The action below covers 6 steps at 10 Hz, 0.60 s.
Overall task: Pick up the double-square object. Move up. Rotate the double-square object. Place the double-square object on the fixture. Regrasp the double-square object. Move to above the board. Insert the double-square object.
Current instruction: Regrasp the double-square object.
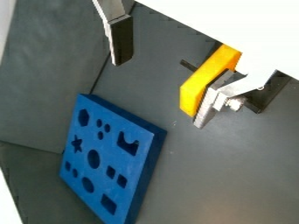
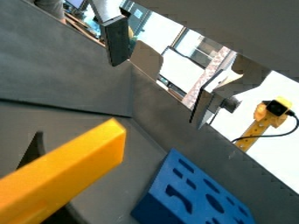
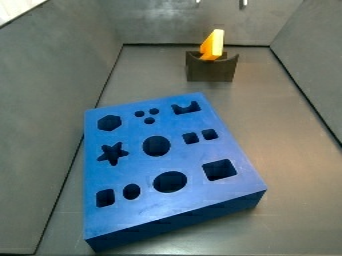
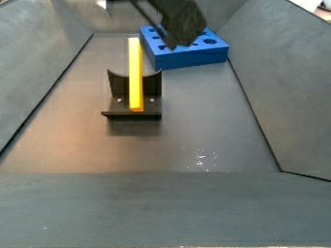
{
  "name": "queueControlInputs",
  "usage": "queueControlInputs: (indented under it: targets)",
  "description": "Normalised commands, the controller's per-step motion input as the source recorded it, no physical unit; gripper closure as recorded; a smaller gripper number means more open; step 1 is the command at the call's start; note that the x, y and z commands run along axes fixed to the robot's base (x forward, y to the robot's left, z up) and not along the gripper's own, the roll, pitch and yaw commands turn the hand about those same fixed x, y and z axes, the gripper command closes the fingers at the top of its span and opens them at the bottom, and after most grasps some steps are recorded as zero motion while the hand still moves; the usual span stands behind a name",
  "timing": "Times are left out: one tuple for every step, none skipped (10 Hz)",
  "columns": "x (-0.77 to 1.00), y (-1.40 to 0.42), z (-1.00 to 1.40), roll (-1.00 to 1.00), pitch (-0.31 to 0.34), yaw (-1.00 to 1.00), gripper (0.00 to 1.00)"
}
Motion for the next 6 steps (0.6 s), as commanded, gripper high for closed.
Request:
queueControlInputs:
  targets:
    - [0.19, -0.8, 0.72, 1.0, 0.054, 0.0, 0.0]
    - [0.2, -0.8, 0.63, 1.0, 0.054, 0.0, 0.0]
    - [0.12, -0.67, 0.46, 1.0, 0.051, 0.0, 0.0]
    - [0.03, -0.45, 0.25, 1.0, 0.045, 0.0, 0.0]
    - [0.0, -0.29, 0.08, 1.0, 0.042, 0.0, 0.0]
    - [-0.02, -0.08, 0.03, 1.0, 0.038, 0.0, 0.0]
